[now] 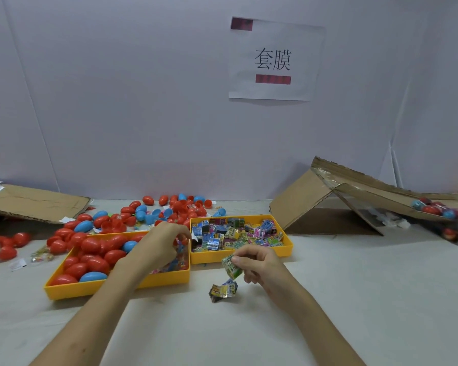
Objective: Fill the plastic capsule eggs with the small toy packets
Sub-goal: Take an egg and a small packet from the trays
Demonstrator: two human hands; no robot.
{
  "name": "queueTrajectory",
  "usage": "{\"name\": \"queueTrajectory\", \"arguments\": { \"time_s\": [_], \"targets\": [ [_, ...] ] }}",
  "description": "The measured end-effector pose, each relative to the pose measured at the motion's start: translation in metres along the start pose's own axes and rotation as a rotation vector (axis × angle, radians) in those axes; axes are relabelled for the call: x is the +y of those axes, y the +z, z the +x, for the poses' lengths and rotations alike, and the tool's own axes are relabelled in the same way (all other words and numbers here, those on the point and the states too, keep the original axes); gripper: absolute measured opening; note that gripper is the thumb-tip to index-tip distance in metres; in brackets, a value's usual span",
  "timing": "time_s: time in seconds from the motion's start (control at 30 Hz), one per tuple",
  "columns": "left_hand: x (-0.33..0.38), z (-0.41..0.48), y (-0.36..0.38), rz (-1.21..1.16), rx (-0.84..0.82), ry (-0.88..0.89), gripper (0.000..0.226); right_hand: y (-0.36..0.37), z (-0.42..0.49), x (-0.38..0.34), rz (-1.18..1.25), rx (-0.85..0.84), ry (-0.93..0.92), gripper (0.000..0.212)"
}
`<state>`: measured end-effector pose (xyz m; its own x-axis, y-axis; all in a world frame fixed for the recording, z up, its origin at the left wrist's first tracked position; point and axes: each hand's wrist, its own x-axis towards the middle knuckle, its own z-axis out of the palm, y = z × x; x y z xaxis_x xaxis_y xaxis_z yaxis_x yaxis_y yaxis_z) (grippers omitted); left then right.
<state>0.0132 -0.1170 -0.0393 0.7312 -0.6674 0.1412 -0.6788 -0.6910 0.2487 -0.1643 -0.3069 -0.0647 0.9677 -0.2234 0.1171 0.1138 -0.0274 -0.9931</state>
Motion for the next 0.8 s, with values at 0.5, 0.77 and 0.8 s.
{"name": "queueTrajectory", "arguments": {
  "time_s": [0.5, 0.77, 0.8],
  "targets": [
    [-0.021, -0.016, -0.004, -0.118, 0.298, -0.024, 0.031, 0.001, 0.002, 0.0, -0.006, 0.028, 0.001, 0.019],
    [0.063, -0.061, 0.021, -0.971, 0.441, 0.09, 0.04, 0.0, 0.0, -0.006, 0.091, 0.111, -0.056, 0.004],
    [0.07, -0.064, 0.025, -1.021, 0.454, 0.075, 0.043, -0.001, 0.0, -0.007, 0.112, 0.115, -0.06, 0.004]
  ]
}}
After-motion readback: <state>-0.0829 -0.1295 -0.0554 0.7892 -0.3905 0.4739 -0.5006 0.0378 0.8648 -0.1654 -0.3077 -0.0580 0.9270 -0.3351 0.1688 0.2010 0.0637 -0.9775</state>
